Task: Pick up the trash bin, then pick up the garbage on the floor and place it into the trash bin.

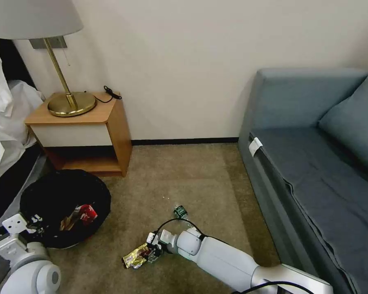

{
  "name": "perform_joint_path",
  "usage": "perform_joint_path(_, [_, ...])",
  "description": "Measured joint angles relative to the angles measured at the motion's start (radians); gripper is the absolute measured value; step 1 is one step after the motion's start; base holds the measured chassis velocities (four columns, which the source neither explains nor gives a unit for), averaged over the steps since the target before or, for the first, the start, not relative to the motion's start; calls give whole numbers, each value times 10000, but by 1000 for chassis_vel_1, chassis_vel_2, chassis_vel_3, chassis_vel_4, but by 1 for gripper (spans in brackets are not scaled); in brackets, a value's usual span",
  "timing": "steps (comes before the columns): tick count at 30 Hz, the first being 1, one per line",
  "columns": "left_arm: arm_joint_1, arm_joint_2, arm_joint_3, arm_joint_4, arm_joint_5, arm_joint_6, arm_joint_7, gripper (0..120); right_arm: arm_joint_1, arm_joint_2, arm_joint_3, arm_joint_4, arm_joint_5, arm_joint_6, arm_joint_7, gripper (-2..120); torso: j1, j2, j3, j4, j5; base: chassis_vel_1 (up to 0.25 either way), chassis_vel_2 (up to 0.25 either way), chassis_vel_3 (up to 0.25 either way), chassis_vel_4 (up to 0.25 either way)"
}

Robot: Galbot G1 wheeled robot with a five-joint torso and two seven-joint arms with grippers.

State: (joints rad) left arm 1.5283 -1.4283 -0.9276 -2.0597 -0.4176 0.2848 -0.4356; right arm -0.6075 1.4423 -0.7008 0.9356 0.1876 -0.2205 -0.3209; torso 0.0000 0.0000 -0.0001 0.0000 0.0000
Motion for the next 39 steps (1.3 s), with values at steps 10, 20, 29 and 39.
perform_joint_path(10, [-89, 44, 4, 160, -9, -36, 34, 4, -71, -36, 96, -249, -170, 120, -32, 100, 0, 0, 0, 0, 0, 0, 0, 0, 0])
perform_joint_path(20, [-133, 85, 12, 215, -23, -57, 60, 4, -124, -58, 136, -250, -207, 132, -75, 73, 0, 0, 0, 0, 0, 0, 0, 0, 0])
perform_joint_path(29, [-173, 136, 18, 265, -29, -66, 81, 4, -139, -56, 183, -250, -218, 135, -105, 39, 0, 0, 0, 0, 0, 0, 0, 0, 0])
perform_joint_path(39, [-173, 172, 16, 303, -32, -128, 129, 4, -172, -58, 219, -278, -248, 143, -132, 4, 0, 0, 0, 0, 0, 0, 0, 0, 0])
